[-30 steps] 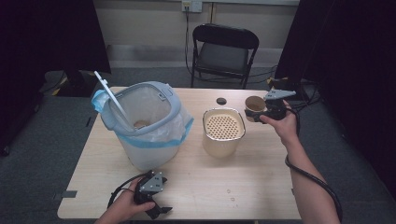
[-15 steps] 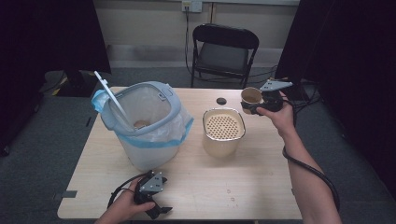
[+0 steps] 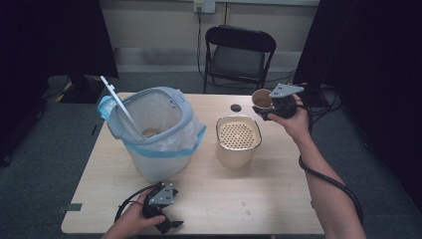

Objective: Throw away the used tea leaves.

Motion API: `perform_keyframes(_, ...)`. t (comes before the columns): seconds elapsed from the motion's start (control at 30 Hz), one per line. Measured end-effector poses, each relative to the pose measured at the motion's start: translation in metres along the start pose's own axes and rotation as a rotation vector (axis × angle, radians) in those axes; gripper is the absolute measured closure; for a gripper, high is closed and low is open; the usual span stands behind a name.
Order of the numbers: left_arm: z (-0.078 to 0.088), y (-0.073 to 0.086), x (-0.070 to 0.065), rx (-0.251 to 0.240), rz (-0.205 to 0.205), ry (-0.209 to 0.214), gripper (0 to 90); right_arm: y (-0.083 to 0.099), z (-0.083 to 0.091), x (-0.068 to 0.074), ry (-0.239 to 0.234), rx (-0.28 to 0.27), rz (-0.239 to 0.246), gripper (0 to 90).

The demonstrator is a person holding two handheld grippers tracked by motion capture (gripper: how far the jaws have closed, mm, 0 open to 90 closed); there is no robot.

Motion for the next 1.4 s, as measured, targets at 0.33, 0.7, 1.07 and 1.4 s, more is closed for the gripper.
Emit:
perform_keyframes(0.33,0.0,0.0,0.0,-0.001,-0.003,-0.003,0.0,-0.02,0.0,0.021,0.058,0.013,0.264,28.7)
perform_keyframes(0.7,0.0,0.001,0.0,-0.016,-0.001,0.002,0.0,-0.032,-0.01,0.056,0.116,0.229,0.729,30.0)
perform_keyframes(1.07,-0.001,0.001,0.0,-0.016,0.002,0.002,0.0,-0.03,-0.023,0.095,0.221,0.434,1.392,30.3)
perform_keyframes(1.4,-0.001,0.001,0.0,-0.017,0.003,0.005,0.0,-0.046,-0.018,0.09,0.176,0.403,1.113,29.8)
Point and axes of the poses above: each handheld gripper's, and its own axes: z roughly backward along the jaws, y roughly out of its underside, x roughly to its left, the point moved 1 cm from there along -z, roughly forward along the jaws, and after that the axes turned 12 degrees about -x, right-handed, at the moved point
